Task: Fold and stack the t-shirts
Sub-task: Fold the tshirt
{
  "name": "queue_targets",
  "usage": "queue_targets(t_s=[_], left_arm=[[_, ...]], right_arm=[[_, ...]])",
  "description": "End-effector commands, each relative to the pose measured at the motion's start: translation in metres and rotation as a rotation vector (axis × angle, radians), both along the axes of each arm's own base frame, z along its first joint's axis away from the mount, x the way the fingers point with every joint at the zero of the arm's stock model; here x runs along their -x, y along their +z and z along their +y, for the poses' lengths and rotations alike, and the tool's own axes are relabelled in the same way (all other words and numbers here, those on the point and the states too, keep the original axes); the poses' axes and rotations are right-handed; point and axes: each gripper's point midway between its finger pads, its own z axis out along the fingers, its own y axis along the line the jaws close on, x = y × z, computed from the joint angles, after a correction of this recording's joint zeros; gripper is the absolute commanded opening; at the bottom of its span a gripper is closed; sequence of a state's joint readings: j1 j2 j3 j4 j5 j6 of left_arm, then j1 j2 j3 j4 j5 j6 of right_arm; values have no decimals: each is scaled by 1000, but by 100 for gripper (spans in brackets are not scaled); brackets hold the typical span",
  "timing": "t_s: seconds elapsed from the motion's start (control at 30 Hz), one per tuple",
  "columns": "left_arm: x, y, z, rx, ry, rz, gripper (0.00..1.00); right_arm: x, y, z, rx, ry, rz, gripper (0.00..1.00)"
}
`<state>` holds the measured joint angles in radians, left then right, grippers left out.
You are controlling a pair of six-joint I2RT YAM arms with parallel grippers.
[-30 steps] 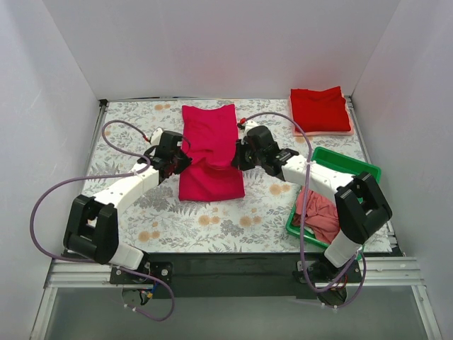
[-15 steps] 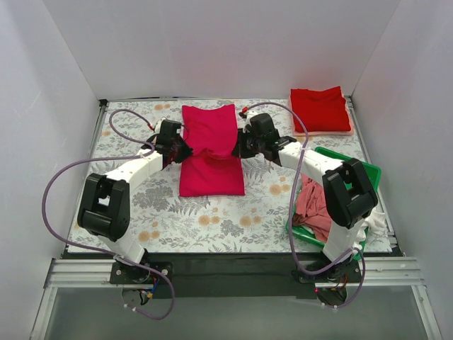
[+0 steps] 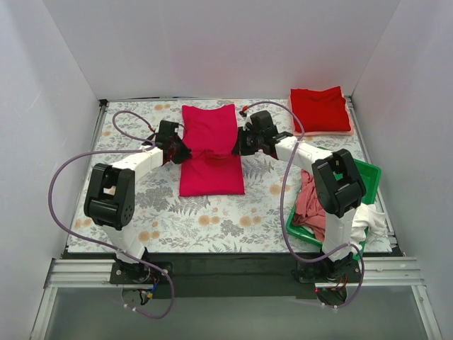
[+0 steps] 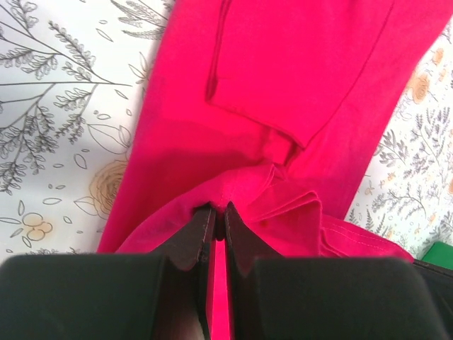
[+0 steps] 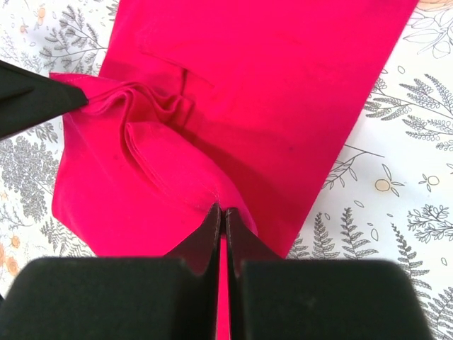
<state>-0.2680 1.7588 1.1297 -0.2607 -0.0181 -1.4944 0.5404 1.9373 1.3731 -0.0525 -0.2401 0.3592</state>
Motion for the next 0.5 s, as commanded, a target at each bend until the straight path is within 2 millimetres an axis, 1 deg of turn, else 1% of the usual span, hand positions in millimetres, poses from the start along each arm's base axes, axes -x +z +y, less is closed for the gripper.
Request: queue_targets(t_s=[0.0, 0.07, 0.1, 0.13, 0.17, 0.2, 0.23, 0.27, 0.3, 0.33, 0.37, 0.4, 0.43, 0.47], left_arm=[[-13, 12, 3, 9, -6, -34, 0], [-13, 8, 0, 30, -22, -19, 3], [-13, 8, -1, 36, -26, -19, 6], [-14, 7, -1, 43, -28, -15, 10], [-14, 7, -1, 48, -31, -15, 17], [-15, 7, -1, 48, -34, -17, 21], [-16, 8, 0, 49, -35, -20, 25], [-17, 11, 0, 51, -36, -27, 39], [-17, 13, 1, 50, -37, -31, 48], [-18, 16, 2, 50, -35, -39, 62], [-18, 24, 2, 53, -34, -57, 79], [-18, 29, 4, 53, -33, -68, 89], [-17, 33, 4, 52, -33, -76, 90], [-14, 33, 4, 57, -35, -77, 90]], right_arm=[[-16, 13, 7, -39, 20, -38, 3], [-19, 11, 6, -43, 21, -32, 6], [-21, 5, 4, -37, 17, -23, 6], [-22, 4, 4, -38, 13, -20, 8], [-23, 2, 5, -37, 13, -17, 9], [-25, 2, 4, -36, 9, -19, 11], [-27, 2, 4, -36, 8, -21, 18], [-29, 3, 4, -37, 6, -25, 24], [-32, 6, 2, -36, 0, -29, 35], [-33, 8, 2, -36, -2, -31, 58], [-34, 9, 0, -31, -2, -34, 72], [-34, 16, 0, -26, 4, -51, 88], [-34, 18, -2, -22, 7, -59, 98], [-32, 21, -2, -23, 13, -65, 98]])
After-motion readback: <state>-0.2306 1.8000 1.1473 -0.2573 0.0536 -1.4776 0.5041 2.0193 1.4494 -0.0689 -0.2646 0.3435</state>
